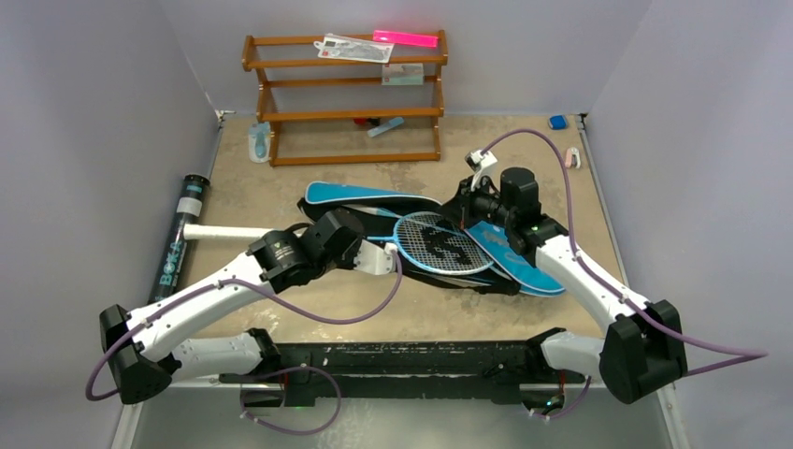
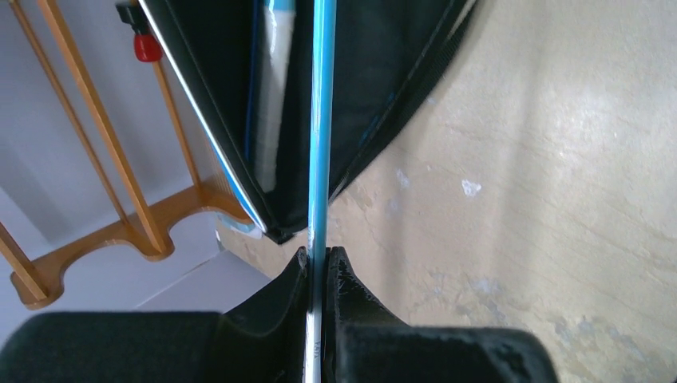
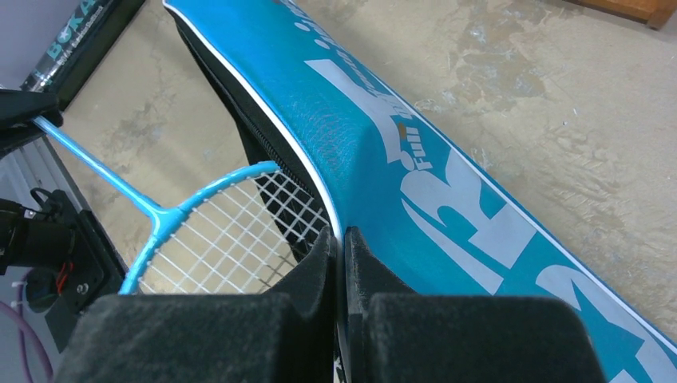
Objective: Pack up the badminton gear
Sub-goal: Place the racket in the racket bag.
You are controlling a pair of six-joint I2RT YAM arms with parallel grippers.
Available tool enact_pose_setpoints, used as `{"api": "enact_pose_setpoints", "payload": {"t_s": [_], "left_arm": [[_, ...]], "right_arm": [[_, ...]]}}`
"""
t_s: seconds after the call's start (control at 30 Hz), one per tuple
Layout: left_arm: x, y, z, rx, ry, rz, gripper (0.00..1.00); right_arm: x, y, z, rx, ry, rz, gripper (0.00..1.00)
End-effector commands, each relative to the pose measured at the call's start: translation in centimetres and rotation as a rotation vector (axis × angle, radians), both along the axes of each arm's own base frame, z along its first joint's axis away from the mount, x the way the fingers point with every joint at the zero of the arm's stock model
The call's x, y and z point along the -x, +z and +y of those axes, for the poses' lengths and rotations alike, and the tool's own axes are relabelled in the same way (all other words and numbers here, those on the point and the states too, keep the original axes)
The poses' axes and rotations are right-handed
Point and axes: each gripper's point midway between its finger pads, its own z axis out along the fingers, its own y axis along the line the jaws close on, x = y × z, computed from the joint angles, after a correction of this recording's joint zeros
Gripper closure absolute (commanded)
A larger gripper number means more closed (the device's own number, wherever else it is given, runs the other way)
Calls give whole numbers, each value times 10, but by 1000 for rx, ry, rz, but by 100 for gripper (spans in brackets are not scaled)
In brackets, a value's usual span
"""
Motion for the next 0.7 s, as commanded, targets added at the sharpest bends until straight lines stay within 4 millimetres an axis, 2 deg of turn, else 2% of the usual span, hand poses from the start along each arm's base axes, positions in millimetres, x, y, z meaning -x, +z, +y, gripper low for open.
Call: {"api": "enact_pose_setpoints", "payload": {"t_s": [0.0, 0.17, 0.4, 0.5, 0.67], "left_arm": [[-19, 19, -39, 153, -48, -90, 100], [-27, -6, -62, 100, -54, -87, 100], [-34, -6, -121, 188, -74, -155, 100], [-30, -10, -154, 207, -165, -163, 100], [-32, -15, -191, 240, -310, -189, 100]], "right_arm": [[-5, 56, 12, -95, 36, -112, 100], [-6, 64, 14, -118, 30, -85, 100], [-8, 67, 17, -163, 12, -60, 100], [-4, 68, 25, -184, 56, -43, 100], [9, 78, 36, -207, 148, -60, 100]]}}
